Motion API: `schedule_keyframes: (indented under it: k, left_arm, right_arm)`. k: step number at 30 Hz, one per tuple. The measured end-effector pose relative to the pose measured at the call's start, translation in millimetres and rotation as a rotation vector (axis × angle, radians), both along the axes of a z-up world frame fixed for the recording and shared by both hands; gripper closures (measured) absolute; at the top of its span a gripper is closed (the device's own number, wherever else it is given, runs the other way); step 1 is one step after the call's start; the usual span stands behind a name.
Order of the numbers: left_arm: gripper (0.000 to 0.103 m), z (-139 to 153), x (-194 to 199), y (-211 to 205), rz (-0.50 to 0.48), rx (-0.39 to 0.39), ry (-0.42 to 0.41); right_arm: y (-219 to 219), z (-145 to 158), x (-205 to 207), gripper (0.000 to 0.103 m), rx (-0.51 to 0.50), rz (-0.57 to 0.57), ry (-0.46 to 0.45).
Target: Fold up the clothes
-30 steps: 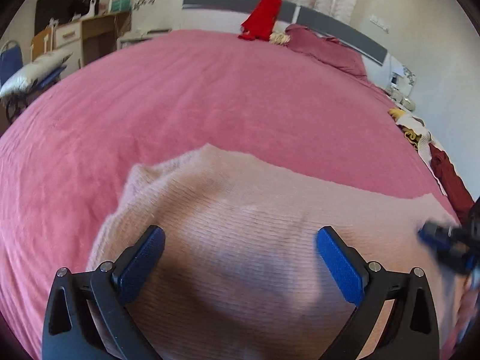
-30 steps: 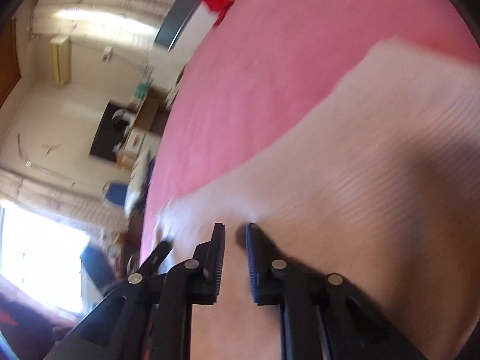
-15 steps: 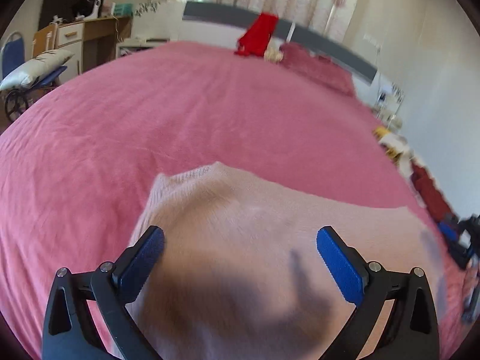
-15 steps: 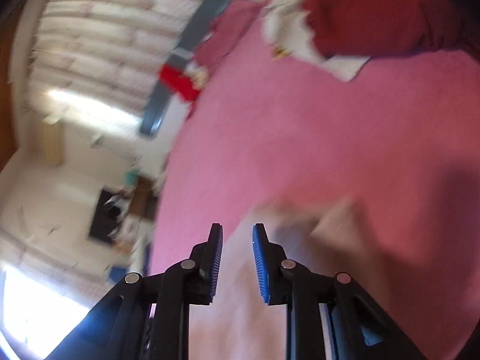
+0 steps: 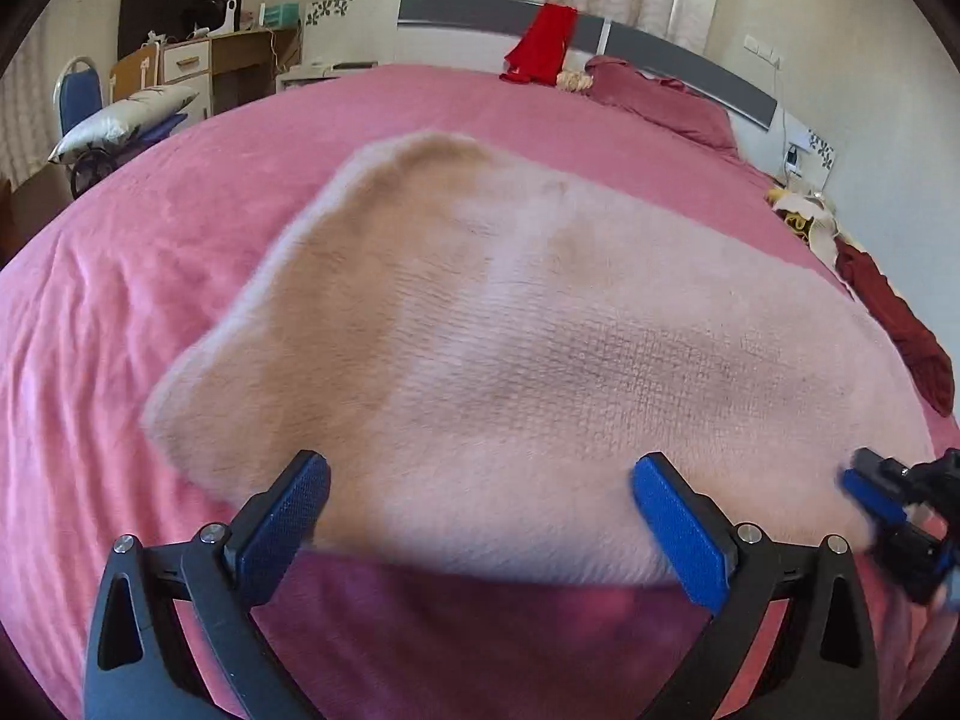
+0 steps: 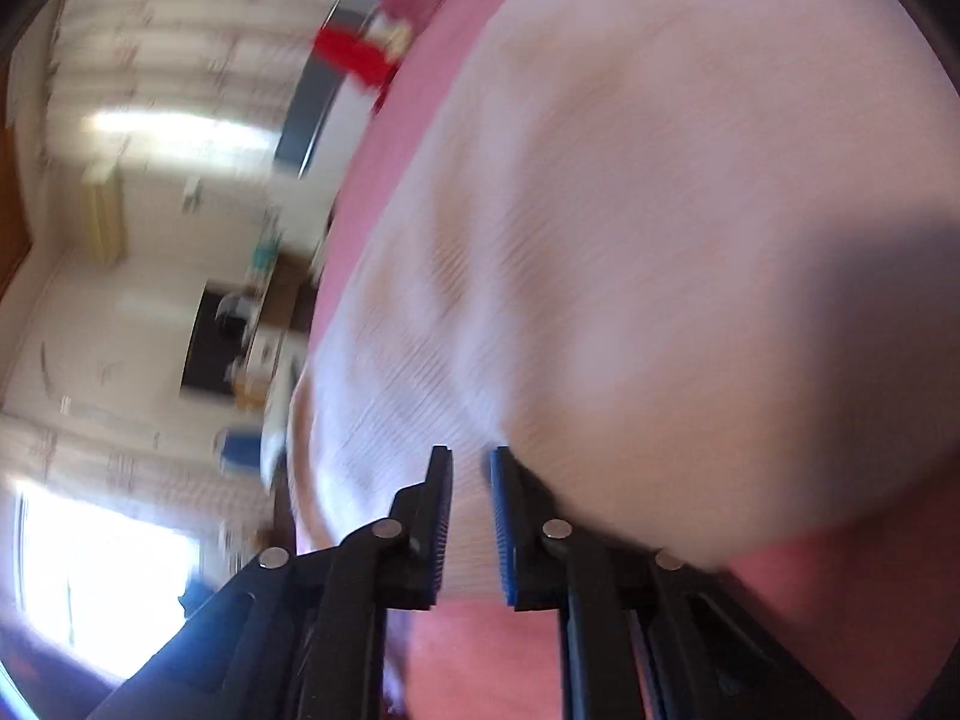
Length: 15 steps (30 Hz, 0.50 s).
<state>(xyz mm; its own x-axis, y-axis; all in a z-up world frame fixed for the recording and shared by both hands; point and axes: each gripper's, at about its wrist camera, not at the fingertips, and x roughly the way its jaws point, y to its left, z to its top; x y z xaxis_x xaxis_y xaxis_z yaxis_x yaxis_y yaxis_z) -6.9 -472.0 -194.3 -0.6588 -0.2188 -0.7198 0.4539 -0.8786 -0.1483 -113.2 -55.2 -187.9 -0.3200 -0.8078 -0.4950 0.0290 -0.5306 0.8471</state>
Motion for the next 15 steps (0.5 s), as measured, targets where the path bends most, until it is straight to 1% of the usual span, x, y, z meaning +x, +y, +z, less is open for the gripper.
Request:
schedule_keyframes:
  k: [1,3,5,6,7,8,9,10,11,12,13,15]
  left_arm:
    - [0.0,0.0,4.1,-3.6,0.003,-0.007,-0.011]
    - [0.0,-0.9,15.4,-14.4,0.026,0.006,-0.007]
    - [0.0,-3.0,29.3,-35.5,0.096,0.039,-0.011]
    - [0.0,-4.1,36.3,-46.0,0.131,0.055,-0.013]
    - [0.0,-5.3,44.4,-59.0,0.171,0.087,-0.008]
    - [0.0,-5.3,56.1,-76.5,0.216,0.158,0.025]
    - [0.0,-2.6,68.1,-90.9,0.248,0.23,0.075]
    - [0.0,2.4,75.3,-97.6,0.272,0.256,0.114]
    - [0.0,10.5,81.1,-101.4,0.299,0.251,0.154]
    - [0.0,17.1,80.6,-102.0,0.305,0.24,0.182]
    - [0.0,20.9,68.0,-96.7,0.27,0.219,0.184]
    - [0.0,28.6,42.9,-85.9,0.201,0.177,0.188]
  right_arm:
    - [21.2,-0.8,-1.6,0.092,0.006,-0.053,-0.001]
    - [61.0,-3.7,-6.1,0.093,0.011,-0.153,0.007]
    - [87.4,-2.7,-9.9,0.093,0.01,-0.212,0.009]
    - [101.5,-1.4,-12.1,0.096,0.011,-0.237,0.011]
    - [114.2,1.1,-12.9,0.097,0.021,-0.256,0.012]
    - [124.5,4.7,-13.4,0.097,0.029,-0.276,0.013]
    - [129.9,9.5,-13.5,0.094,0.027,-0.297,0.015]
    - [130.2,15.6,-15.5,0.09,0.007,-0.31,0.021]
    - [119.4,25.5,-18.6,0.08,-0.011,-0.301,0.043]
    - [103.4,36.6,-20.6,0.08,-0.018,-0.263,0.073]
    - [84.2,45.6,-23.4,0.08,-0.034,-0.21,0.099]
    - [33.6,50.3,-29.0,0.08,-0.078,-0.087,0.115]
